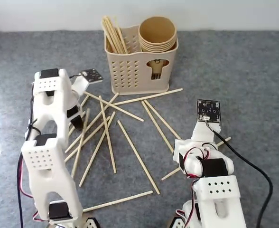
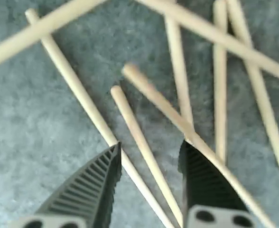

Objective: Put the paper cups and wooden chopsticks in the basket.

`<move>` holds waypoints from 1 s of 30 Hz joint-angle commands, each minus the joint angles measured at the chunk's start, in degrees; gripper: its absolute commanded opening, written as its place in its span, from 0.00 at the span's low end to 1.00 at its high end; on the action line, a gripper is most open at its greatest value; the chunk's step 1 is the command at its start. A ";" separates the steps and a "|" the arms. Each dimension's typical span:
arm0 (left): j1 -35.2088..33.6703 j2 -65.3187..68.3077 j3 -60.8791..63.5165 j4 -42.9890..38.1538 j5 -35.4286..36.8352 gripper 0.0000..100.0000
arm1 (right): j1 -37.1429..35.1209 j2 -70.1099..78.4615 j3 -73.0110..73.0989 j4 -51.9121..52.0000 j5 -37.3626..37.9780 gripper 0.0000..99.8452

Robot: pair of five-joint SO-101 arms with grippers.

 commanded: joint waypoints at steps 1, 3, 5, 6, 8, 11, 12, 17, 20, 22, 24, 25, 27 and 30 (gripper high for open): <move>1.05 -1.23 -6.37 5.54 -0.44 0.18 | 0.40 -0.40 -0.35 -1.01 0.53 0.01; 0.62 -1.23 -9.54 7.30 0.70 0.18 | 0.40 -0.40 -0.35 -1.01 0.53 0.01; -0.26 -1.23 -12.35 7.21 5.19 0.19 | 0.40 -0.40 -0.35 -1.01 0.53 0.01; -0.44 -1.23 -13.49 7.21 7.03 0.19 | 0.40 -0.40 -0.35 -1.01 0.53 0.01; -0.26 -0.88 -14.55 7.21 9.23 0.19 | 0.40 -0.40 -0.35 -1.01 0.53 0.01; 0.09 -0.53 -13.85 5.36 11.43 0.19 | 0.40 -0.40 -0.35 -1.01 0.53 0.01; 0.09 -0.18 -13.23 4.13 12.04 0.19 | 0.40 -0.40 -0.35 -1.01 0.53 0.01; 0.35 4.92 -12.62 -0.79 13.01 0.19 | 0.40 -0.84 0.62 -1.45 0.53 0.01; 0.00 9.23 -15.16 -2.20 13.01 0.19 | 0.40 -0.84 2.20 -4.09 0.62 0.01; -0.62 11.96 -18.15 -2.20 13.01 0.19 | 0.40 -0.84 3.16 -5.58 0.62 0.01; -1.32 14.77 -21.32 -2.11 13.01 0.19 | 0.31 -0.92 3.34 -5.85 0.62 0.01; -1.41 16.09 -22.81 -1.58 13.01 0.19 | 0.31 -0.92 3.34 -5.85 0.62 0.01; -1.93 18.73 -26.07 0.70 13.01 0.19 | 0.31 -0.92 3.34 -5.85 0.62 0.01; -1.93 22.33 -31.34 5.45 12.75 0.18 | 0.31 -0.92 3.34 -5.85 0.62 0.01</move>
